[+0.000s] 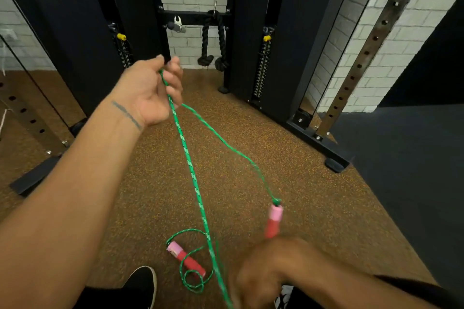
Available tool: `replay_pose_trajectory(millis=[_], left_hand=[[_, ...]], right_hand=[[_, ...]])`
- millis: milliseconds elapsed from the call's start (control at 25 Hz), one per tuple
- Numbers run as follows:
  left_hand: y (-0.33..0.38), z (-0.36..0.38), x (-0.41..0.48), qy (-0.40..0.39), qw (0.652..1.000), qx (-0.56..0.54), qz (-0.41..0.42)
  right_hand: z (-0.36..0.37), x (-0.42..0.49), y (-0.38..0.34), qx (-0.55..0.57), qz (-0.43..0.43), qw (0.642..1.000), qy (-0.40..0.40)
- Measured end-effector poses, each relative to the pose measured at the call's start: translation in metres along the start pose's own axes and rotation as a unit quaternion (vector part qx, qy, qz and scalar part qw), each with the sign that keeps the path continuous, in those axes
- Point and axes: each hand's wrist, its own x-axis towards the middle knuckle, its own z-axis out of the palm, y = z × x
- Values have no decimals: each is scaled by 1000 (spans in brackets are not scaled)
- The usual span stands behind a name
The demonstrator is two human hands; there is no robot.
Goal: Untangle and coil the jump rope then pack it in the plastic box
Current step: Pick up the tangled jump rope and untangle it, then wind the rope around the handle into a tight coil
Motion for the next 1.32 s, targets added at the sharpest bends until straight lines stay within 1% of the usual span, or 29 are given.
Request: replay_pose_trajectory(millis=[40, 80, 120, 160, 200, 240, 280, 320, 360, 400, 440, 480, 520, 560, 600, 640, 680, 720, 760, 800, 840, 920, 1000, 1080, 1160, 1200, 1240, 1280, 1320], left_hand=[[3, 2, -4, -35, 998, 53, 22], [3, 7, -11, -78, 989, 116, 39], [-1, 13, -19, -121, 972, 197, 45], [-10, 22, -27, -168, 943, 284, 34], [-23, 32, -35, -217, 904, 367, 0], [-40, 41, -43, -272, 856, 436, -47], [-58, 49, -52, -326, 802, 491, -99], [-75, 53, -58, -365, 747, 538, -140], [-84, 55, -62, -389, 691, 589, -152], [-83, 55, -63, -393, 634, 652, -137], [-75, 54, -62, -369, 574, 724, -100], [-60, 50, -58, -311, 530, 788, -50], [-43, 43, -53, -233, 532, 814, 2], [-32, 34, -47, -171, 594, 784, 49], [-28, 22, -40, -159, 679, 711, 89], [-32, 15, -35, -193, 756, 619, 96], [-41, 9, -30, -251, 805, 532, 74], [-55, 2, -26, -297, 827, 476, 35], [-69, 1, -22, -323, 831, 453, -2], [-75, -1, -18, -336, 831, 444, -20], [-76, -7, -15, -334, 839, 429, -29], [-69, -25, -10, -325, 853, 404, -62], [-63, -41, -13, -332, 856, 384, -94], [-56, -48, -15, -323, 875, 346, -103], [-44, -50, -18, -292, 902, 306, -82], [-37, -50, -19, -271, 916, 290, -62], [-31, -49, -19, -250, 927, 276, -38], [-28, -46, -21, -229, 937, 265, -16], [-27, -41, -22, -215, 940, 264, -4]], right_hand=[[-1, 3, 4, -4, 29, 999, -16], [-7, -3, 4, 33, 44, 998, 11], [-19, -11, 3, 149, 38, 982, 105], [-32, -19, 0, 316, -4, 927, 201], [-47, -27, -4, 460, -70, 844, 267], [-60, -31, -7, 556, -121, 765, 300], [-69, -32, -12, 620, -139, 703, 319], [-74, -29, -12, 646, -126, 666, 351], [-78, -26, -14, 645, -96, 649, 391], [-79, -25, -12, 622, -64, 655, 425], [-79, -26, -10, 590, -39, 675, 441], [-79, -30, -9, 544, -23, 716, 438], [-79, -35, -10, 491, -7, 761, 423], [-80, -38, -14, 443, 7, 803, 399], [-81, -41, -19, 408, 18, 831, 377], [-82, -43, -24, 389, 20, 846, 363], [-84, -44, -28, 383, 19, 851, 359], [-86, -45, -28, 391, 7, 843, 369], [-88, -52, -22, 411, -16, 820, 398], [-91, -63, -11, 440, -51, 783, 437], [-94, -71, 2, 477, -88, 733, 478], [-98, -91, 30, 540, -137, 617, 556], [-97, -106, 57, 560, -127, 530, 624], [-91, -121, 80, 547, -74, 477, 684], [-83, -133, 99, 523, -10, 444, 728], [-79, -136, 105, 508, 34, 450, 734], [-75, -138, 110, 484, 97, 487, 720], [-71, -134, 110, 445, 177, 559, 677], [-67, -127, 107, 376, 269, 650, 602]])
